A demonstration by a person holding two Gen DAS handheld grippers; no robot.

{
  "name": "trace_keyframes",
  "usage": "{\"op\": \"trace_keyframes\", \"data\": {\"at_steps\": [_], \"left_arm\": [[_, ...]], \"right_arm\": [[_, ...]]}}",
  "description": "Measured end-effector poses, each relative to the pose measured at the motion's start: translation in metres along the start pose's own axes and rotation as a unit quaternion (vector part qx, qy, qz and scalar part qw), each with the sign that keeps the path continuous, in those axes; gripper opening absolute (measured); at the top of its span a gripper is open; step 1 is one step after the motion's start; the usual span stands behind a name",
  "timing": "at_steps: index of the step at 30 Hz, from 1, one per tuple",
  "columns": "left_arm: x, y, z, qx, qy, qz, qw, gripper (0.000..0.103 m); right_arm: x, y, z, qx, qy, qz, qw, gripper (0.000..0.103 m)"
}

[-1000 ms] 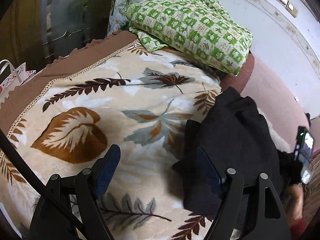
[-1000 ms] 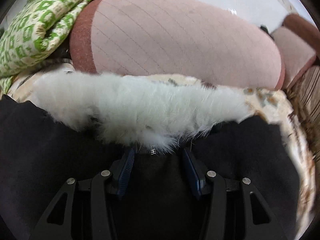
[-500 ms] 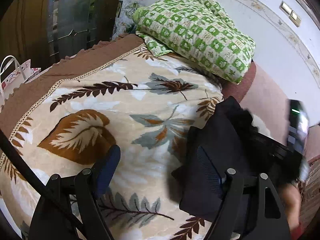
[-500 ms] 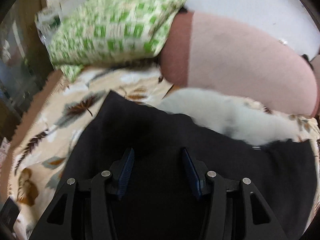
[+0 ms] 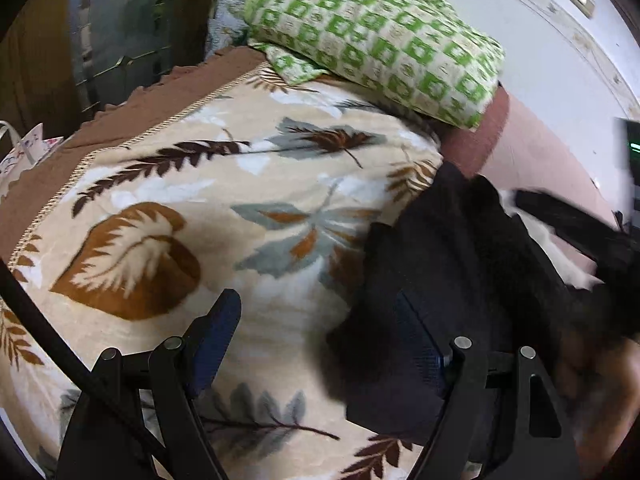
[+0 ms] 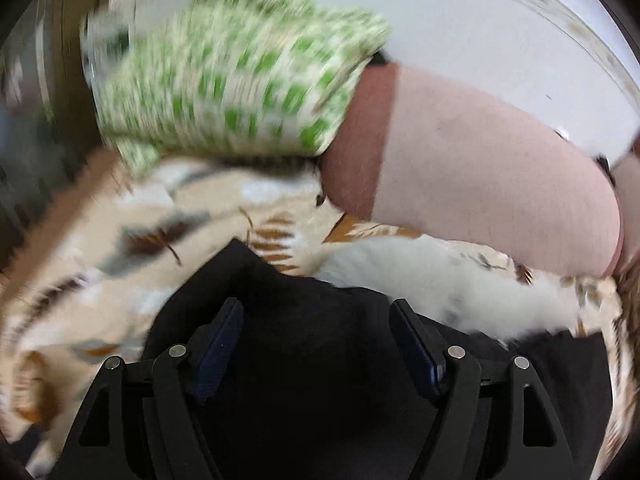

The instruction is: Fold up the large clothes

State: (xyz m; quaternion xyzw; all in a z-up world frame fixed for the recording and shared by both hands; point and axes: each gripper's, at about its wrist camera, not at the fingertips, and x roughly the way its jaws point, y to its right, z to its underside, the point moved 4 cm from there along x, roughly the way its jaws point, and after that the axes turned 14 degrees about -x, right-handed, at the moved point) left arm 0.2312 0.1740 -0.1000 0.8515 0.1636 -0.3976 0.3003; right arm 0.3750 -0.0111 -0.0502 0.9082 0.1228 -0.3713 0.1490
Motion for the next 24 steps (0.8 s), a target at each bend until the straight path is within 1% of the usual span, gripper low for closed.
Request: {"op": "trace_keyframes", "data": {"at_steps": [2,3,4,5,6,8,9,10,11,12,13,14,15,16,17,18,20,21,23,24], "left_arm": [[0.001,0.005,0.005,0.01,0.0,0.004,0.9999,0.078],[0.002,0.008,0.009,0.017,0.0,0.003,0.9999,0.078],[0.004,0.011,0.012,0.022,-0.001,0.003,0.9997,0.078],[0.007,0.014,0.015,0.028,-0.002,0.001,0.9996,0.078],[0.011,0.016,0.017,0.032,-0.002,-0.003,0.9995,0.078],[0.016,0.019,0.021,0.039,0.002,-0.015,0.9991,0.078],[0.018,0.02,0.022,0.042,0.004,-0.017,0.9989,0.078],[0.019,0.021,0.022,0.044,0.005,-0.018,0.9988,0.079],[0.02,0.022,0.023,0.048,0.006,-0.02,0.9986,0.079],[0.02,0.023,0.022,0.05,0.006,-0.022,0.9985,0.08],[0.021,0.023,0.022,0.051,0.007,-0.024,0.9984,0.08],[0.022,0.023,0.021,0.051,0.007,-0.027,0.9983,0.081],[0.023,0.023,0.021,0.051,0.006,-0.028,0.9983,0.082],[0.025,0.022,0.02,0.05,0.005,-0.031,0.9983,0.083],[0.026,0.022,0.02,0.05,0.004,-0.036,0.9981,0.083],[0.028,0.021,0.019,0.051,0.003,-0.038,0.998,0.083],[0.029,0.021,0.019,0.063,0.008,-0.054,0.9966,0.084],[0.03,0.023,0.021,0.079,0.012,-0.067,0.9945,0.084],[0.031,0.026,0.025,0.112,0.017,-0.083,0.9901,0.084],[0.033,0.026,0.027,0.116,0.016,-0.087,0.9893,0.084]], "right_arm": [[-0.03,0.033,0.018,0.03,0.016,-0.007,0.999,0.079],[-0.038,0.05,0.028,0.043,0.018,-0.002,0.999,0.079],[-0.046,0.074,0.044,0.061,0.016,0.009,0.998,0.079],[-0.048,0.09,0.055,0.074,0.011,0.016,0.997,0.079],[-0.048,0.11,0.07,0.09,-0.001,0.021,0.996,0.079],[-0.035,0.159,0.107,0.144,-0.043,0.017,0.989,0.079],[-0.029,0.182,0.123,0.172,-0.056,0.018,0.983,0.076],[-0.027,0.206,0.139,0.201,-0.059,0.023,0.978,0.076],[-0.029,0.233,0.157,0.236,-0.058,0.036,0.969,0.075],[-0.031,0.26,0.177,0.281,-0.063,0.053,0.956,0.075],[-0.033,0.284,0.198,0.332,-0.068,0.067,0.938,0.075],[-0.034,0.298,0.212,0.367,-0.067,0.066,0.925,0.075],[-0.037,0.313,0.228,0.403,-0.066,0.059,0.911,0.068],[-0.041,0.323,0.241,0.429,-0.062,0.049,0.9,0.068],[-0.047,0.328,0.248,0.435,-0.075,0.066,0.895,0.068],[-0.052,0.33,0.25,0.43,-0.079,0.078,0.896,0.068],[-0.069,0.326,0.243,0.406,-0.066,0.081,0.908,0.068],[-0.079,0.319,0.236,0.394,-0.054,0.08,0.914,0.068],[-0.098,0.297,0.217,0.363,-0.028,0.056,0.93,0.068],[-0.106,0.282,0.206,0.346,-0.017,0.041,0.937,0.068]]}}
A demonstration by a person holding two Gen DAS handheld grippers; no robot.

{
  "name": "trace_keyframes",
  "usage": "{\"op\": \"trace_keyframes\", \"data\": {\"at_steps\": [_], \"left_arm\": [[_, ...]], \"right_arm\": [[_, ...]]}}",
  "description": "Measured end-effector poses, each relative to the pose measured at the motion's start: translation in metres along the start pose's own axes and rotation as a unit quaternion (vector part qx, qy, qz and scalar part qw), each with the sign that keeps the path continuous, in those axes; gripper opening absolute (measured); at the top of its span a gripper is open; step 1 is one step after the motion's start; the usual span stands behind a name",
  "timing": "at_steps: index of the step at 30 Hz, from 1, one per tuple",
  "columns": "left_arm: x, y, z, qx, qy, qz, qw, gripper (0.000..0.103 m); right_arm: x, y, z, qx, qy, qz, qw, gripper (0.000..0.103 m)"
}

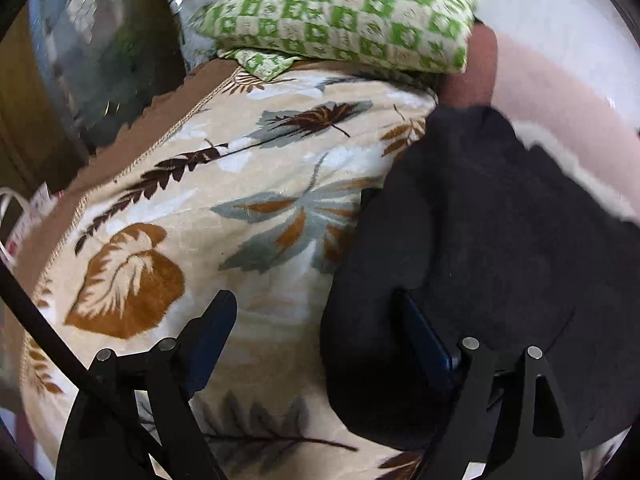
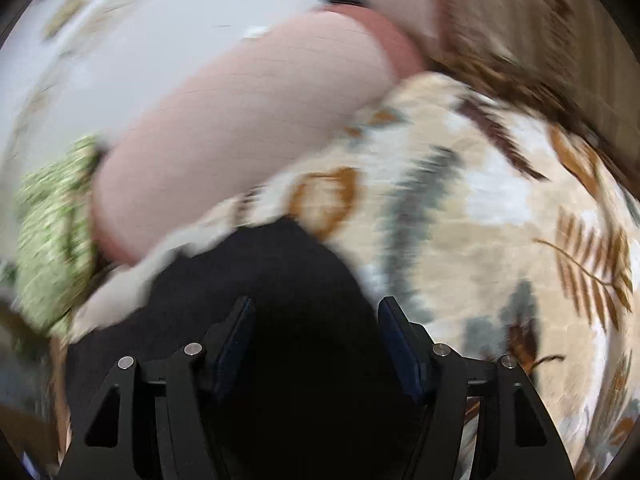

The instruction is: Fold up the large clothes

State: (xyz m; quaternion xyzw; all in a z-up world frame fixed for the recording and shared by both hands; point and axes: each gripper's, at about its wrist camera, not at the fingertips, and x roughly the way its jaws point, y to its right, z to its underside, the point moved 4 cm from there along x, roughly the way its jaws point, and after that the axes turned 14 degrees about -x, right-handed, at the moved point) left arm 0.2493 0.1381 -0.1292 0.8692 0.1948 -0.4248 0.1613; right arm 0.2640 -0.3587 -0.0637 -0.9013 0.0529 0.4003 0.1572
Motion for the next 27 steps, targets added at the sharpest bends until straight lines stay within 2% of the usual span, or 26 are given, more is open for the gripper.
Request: {"op": "trace_keyframes", "data": {"at_steps": [3,7,11,13,14,15,17,20,22,24,26,27], "left_arm": [[0.004,-0.004,0.002,-0.011,-0.01,0.002,0.9999,0.084],[-0.001,-0.013,-0.003,-0.03,-0.014,0.013,0.9994,0.082],[-0.023,-0.036,-0.017,-0.071,0.007,0.033,0.9969,0.081],[-0.033,-0.048,-0.027,-0.092,0.025,0.037,0.9948,0.081],[-0.036,-0.054,-0.032,-0.1,0.034,0.034,0.9938,0.081],[-0.038,-0.058,-0.036,-0.104,0.038,0.032,0.9933,0.081],[-0.039,-0.063,-0.04,-0.108,0.041,0.029,0.9929,0.081],[-0.041,-0.067,-0.044,-0.115,0.038,0.039,0.9919,0.081],[-0.045,-0.071,-0.046,-0.12,0.04,0.043,0.991,0.081],[-0.048,-0.074,-0.048,-0.126,0.049,0.041,0.9899,0.081],[-0.051,-0.078,-0.05,-0.134,0.057,0.037,0.9887,0.081],[-0.051,-0.08,-0.051,-0.137,0.059,0.037,0.9881,0.081]], "right_arm": [[-0.023,-0.064,0.014,-0.074,0.004,-0.056,0.996,0.068],[-0.024,-0.157,0.059,-0.174,-0.015,-0.098,0.98,0.068],[-0.007,-0.22,0.091,-0.239,-0.015,-0.104,0.965,0.068],[0.01,-0.246,0.101,-0.277,-0.004,-0.088,0.957,0.079],[0.026,-0.255,0.105,-0.3,-0.005,-0.072,0.951,0.089],[0.039,-0.26,0.109,-0.313,-0.007,-0.057,0.948,0.094],[0.059,-0.264,0.121,-0.332,0.003,-0.024,0.943,0.096],[0.058,-0.264,0.115,-0.33,-0.002,-0.017,0.944,0.096],[0.04,-0.267,0.105,-0.323,-0.002,-0.014,0.946,0.09],[0.016,-0.276,0.097,-0.314,0.029,-0.035,0.948,0.086],[0.003,-0.292,0.097,-0.323,0.043,-0.061,0.943,0.082],[0.005,-0.305,0.1,-0.334,0.037,-0.078,0.939,0.073]]}}
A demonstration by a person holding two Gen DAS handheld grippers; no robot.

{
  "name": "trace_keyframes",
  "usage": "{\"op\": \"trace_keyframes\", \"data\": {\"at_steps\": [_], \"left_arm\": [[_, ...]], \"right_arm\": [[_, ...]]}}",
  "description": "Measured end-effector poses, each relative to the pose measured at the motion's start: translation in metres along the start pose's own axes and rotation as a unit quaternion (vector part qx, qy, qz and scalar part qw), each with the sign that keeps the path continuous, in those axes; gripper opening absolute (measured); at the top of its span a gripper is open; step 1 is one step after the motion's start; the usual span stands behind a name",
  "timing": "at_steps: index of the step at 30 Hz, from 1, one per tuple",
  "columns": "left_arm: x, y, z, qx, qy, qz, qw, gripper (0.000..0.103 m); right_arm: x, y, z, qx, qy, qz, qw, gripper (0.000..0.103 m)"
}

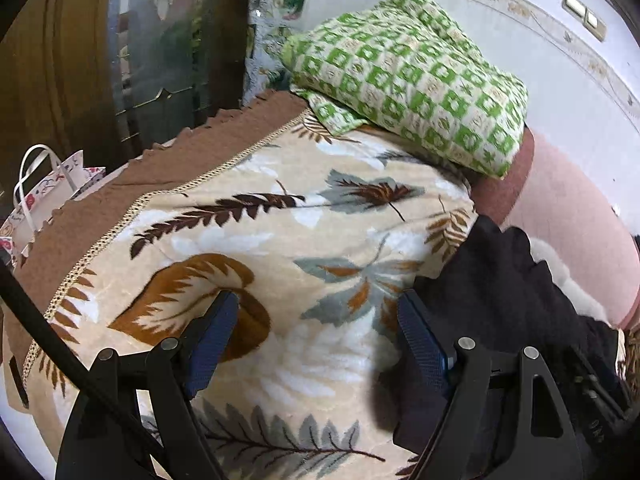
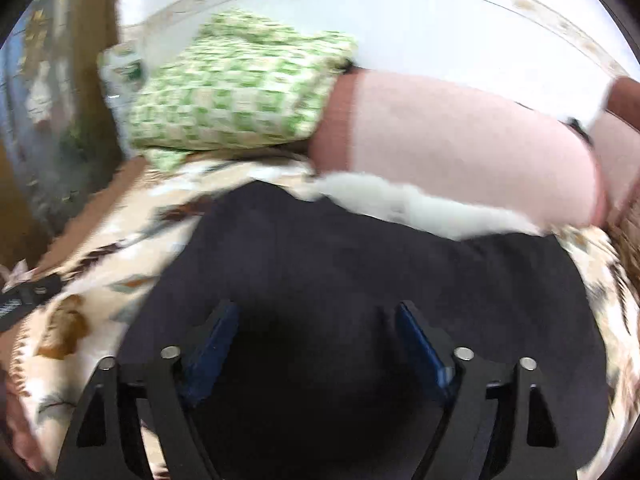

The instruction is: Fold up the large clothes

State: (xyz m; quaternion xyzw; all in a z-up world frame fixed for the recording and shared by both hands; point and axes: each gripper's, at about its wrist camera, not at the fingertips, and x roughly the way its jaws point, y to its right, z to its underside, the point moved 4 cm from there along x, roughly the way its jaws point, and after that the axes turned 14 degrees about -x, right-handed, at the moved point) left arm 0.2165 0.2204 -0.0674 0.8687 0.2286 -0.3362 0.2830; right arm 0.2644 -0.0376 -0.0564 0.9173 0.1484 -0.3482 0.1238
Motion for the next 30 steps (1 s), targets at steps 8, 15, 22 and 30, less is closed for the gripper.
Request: {"op": "trace_keyframes", "data": {"at_steps": [8,15,22,30], "left_arm": [[-0.001,-0.001,-0.001,-0.002,0.003,-0.003,1.0,0.081],[-0.001,-0.002,0.0,-0.011,0.0,0.0,0.9999,0.081],[-0.004,0.005,0.003,0.003,0.006,0.004,1.0,0.081],[-0.006,0.014,0.011,0.022,0.008,0.009,0.9997,0.081]], "right_arm": [[0.082,-0.068,0.0,-0.111,-0.061,0.029,0.992,0.062],[0.042,-0.073,-0.016,-0.071,-0.018,-0.036,0.997,0.061],[0.029,-0.032,-0.018,-0.024,0.011,-0.019,0.999,0.059],[0.042,0.155,0.044,0.122,-0.057,0.133,0.982,0.06]]}}
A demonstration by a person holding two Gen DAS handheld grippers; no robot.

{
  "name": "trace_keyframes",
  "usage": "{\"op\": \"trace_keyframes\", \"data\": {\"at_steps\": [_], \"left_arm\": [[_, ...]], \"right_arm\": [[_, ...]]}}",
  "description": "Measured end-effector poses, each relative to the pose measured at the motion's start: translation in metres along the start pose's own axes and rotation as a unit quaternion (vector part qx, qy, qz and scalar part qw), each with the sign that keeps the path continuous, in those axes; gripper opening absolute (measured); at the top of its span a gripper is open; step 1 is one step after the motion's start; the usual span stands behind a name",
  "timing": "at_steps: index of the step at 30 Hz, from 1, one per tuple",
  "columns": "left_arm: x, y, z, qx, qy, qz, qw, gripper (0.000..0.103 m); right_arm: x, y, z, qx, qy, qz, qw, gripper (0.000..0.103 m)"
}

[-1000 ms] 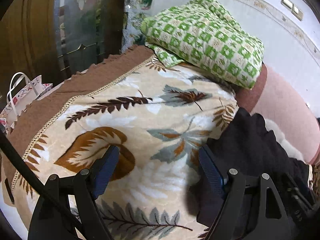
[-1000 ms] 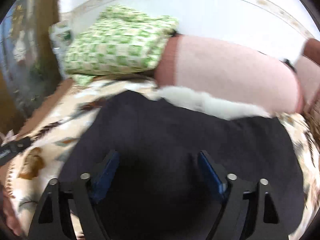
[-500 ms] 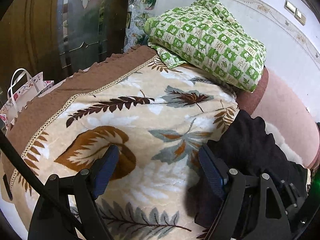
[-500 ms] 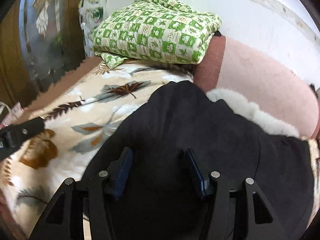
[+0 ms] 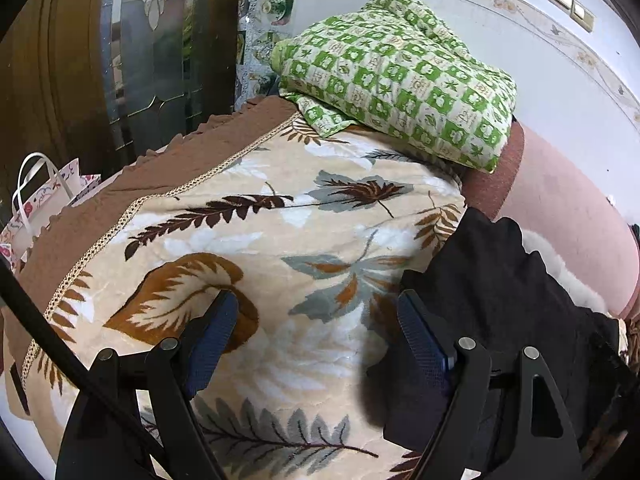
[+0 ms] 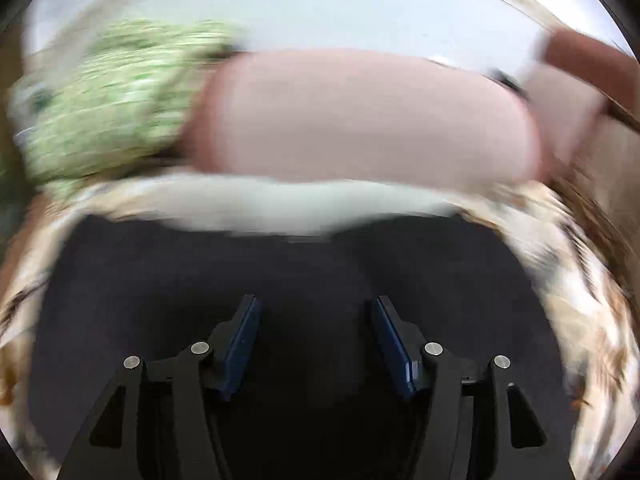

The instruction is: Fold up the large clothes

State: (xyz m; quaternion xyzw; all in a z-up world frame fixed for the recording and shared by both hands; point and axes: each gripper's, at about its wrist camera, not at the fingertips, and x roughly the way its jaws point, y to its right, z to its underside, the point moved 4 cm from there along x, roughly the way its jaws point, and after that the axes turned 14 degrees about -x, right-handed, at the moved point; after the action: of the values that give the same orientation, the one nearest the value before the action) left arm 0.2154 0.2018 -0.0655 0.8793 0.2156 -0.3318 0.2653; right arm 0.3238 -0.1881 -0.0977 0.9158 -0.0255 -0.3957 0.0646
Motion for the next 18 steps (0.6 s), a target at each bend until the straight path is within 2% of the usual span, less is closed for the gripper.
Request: {"op": "trace_keyframes", "data": {"at_steps": [4,6,8,12,14,18], "left_arm": [[-0.004,0.007,0.002,0.012,0.013,0.008,0.9998,0.081],[-0.01,0.012,0.004,0.022,0.031,0.009,0.9992,0.082],[-0.018,0.018,0.006,0.033,0.053,0.009,0.998,0.085],[-0.052,0.033,0.011,0.066,0.143,0.018,0.9873,0.092],[-0.066,0.039,0.015,0.073,0.163,0.037,0.9832,0.093],[-0.106,0.05,0.032,0.085,0.18,0.105,0.9743,0.096]], "right_arm": [[0.004,0.1,0.024,0.11,-0.024,0.057,0.992,0.062],[0.002,0.132,0.038,0.135,-0.041,0.084,0.986,0.064],[-0.007,0.156,0.053,0.138,-0.052,0.088,0.985,0.064],[-0.05,0.155,0.087,0.123,-0.037,0.055,0.99,0.065],[-0.076,0.141,0.11,0.124,-0.03,0.028,0.991,0.068],[-0.124,0.107,0.164,0.11,-0.02,-0.023,0.993,0.071]]}}
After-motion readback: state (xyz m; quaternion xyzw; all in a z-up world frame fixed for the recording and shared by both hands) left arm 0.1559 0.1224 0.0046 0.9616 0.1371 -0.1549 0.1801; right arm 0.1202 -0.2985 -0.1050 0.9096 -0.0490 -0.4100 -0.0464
